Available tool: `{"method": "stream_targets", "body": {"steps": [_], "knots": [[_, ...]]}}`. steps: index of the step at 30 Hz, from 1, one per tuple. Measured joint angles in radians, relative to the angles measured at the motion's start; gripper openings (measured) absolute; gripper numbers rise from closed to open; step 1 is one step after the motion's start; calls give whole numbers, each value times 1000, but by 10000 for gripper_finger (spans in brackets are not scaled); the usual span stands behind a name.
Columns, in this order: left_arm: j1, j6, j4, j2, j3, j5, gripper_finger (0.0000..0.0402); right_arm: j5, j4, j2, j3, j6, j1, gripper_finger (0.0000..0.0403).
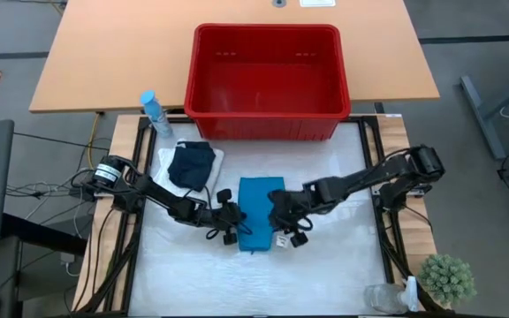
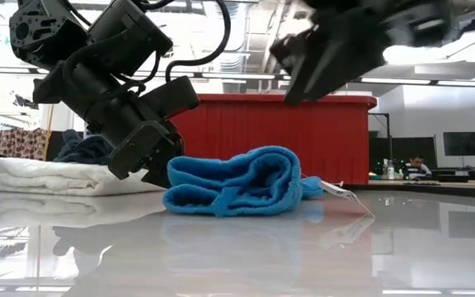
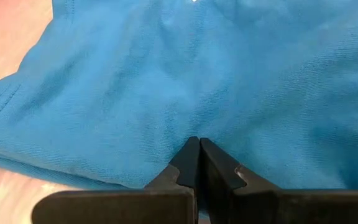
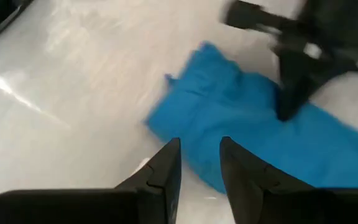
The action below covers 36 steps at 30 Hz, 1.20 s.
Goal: Fold Laundry from Bin
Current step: Fold the blue shorts
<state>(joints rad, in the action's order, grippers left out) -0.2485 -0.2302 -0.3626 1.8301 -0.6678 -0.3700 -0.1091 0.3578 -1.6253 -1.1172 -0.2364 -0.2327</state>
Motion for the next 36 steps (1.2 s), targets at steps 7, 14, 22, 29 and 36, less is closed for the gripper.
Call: {"method": "stream_targets", "body": {"steps": [7,14,22,29,36], "knots": [[0,1,-3,0,1,-1,0,97,-18,-10,-1,-220,-88,188],[0,1,-6,0,1,0,0,203,-91,-116,-3,-286,-127,267],[0,1,-7,1,1,-1,0,400,-125,-225,-3,-367,-153,297],[0,1,-18,2,1,-2,0,413,-171,-290,-4,-357,-156,297],[0,-15,-38,4,1,-1,0,483,-206,-309,-4,-204,-156,281]]}}
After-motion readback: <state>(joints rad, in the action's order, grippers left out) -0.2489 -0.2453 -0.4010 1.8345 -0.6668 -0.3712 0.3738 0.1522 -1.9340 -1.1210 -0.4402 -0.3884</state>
